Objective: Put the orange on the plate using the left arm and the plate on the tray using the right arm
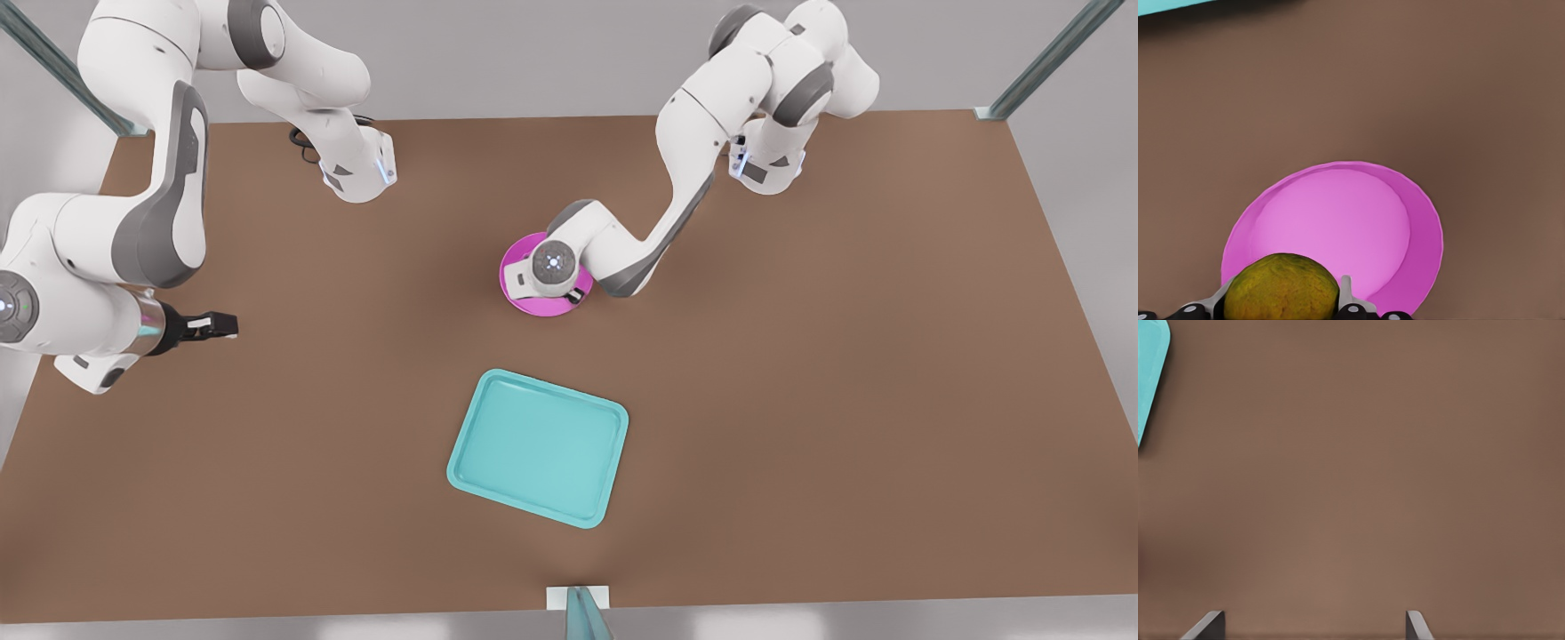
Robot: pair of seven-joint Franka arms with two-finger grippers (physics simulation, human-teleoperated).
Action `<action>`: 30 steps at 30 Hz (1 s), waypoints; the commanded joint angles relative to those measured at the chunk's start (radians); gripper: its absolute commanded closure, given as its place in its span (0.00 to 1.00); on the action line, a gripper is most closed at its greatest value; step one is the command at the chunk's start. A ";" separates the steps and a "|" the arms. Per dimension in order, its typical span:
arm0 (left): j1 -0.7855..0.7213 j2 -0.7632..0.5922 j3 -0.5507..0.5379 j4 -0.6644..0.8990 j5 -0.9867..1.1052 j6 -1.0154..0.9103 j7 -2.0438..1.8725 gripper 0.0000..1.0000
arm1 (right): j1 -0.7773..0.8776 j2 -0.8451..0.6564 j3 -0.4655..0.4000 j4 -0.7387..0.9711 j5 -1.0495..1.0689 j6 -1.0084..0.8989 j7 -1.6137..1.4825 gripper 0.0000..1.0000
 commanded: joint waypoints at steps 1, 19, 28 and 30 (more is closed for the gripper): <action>-0.016 0.017 -0.001 0.002 -0.041 0.029 -0.626 0.29 | -0.003 0.001 0.000 0.000 0.010 -0.002 -0.002 0.00; 0.544 -0.419 0.290 0.205 0.149 -0.611 0.148 0.00 | 0.536 0.010 0.199 -0.640 0.584 0.911 0.180 0.00; 0.633 -0.359 0.225 0.218 0.160 -0.619 0.129 0.00 | 0.499 -0.076 0.196 -0.945 0.829 1.057 0.174 0.00; 0.633 -0.359 0.225 0.218 0.160 -0.633 0.128 0.00 | 0.484 -0.061 0.196 -0.956 0.829 1.051 0.117 0.00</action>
